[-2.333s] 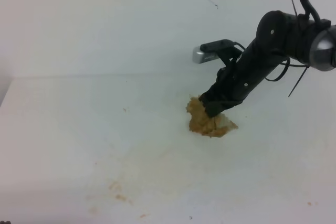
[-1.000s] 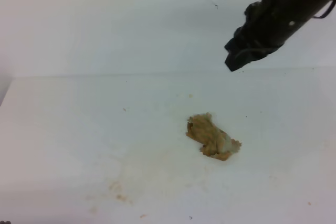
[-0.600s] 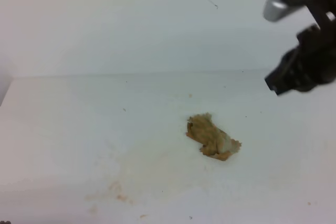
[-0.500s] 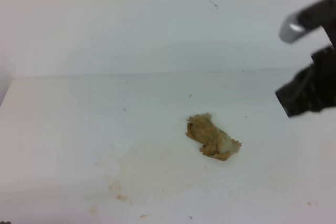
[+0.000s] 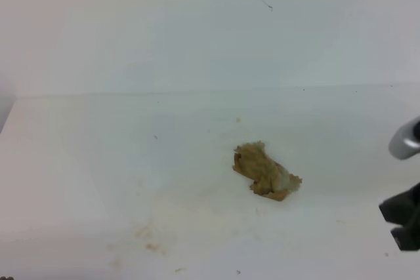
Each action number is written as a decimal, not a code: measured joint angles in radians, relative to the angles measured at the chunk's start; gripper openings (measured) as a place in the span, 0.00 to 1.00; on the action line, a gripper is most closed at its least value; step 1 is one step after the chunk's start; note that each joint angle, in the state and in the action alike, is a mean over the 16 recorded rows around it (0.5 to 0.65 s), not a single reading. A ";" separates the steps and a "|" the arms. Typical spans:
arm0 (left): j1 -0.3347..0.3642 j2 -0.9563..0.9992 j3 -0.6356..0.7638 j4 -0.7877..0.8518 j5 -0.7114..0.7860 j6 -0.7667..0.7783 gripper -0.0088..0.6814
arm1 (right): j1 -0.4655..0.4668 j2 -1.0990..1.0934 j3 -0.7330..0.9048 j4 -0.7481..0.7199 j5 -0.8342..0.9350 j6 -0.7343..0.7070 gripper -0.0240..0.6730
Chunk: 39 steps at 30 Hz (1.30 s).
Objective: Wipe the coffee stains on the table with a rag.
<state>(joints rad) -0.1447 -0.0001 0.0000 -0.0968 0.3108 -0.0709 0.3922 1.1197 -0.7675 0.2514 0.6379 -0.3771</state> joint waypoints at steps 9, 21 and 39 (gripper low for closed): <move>-0.001 0.000 0.000 0.000 0.000 0.000 0.01 | 0.006 -0.089 0.013 0.002 0.090 0.000 0.04; -0.001 0.000 0.000 0.000 0.000 0.000 0.01 | -0.042 -0.380 0.187 -0.005 -0.271 -0.012 0.03; -0.001 0.000 0.000 0.000 0.000 0.000 0.01 | -0.390 -1.016 0.758 -0.010 -0.563 -0.038 0.03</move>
<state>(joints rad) -0.1462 -0.0001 0.0000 -0.0968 0.3108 -0.0709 0.0018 0.1039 -0.0094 0.2419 0.0751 -0.4148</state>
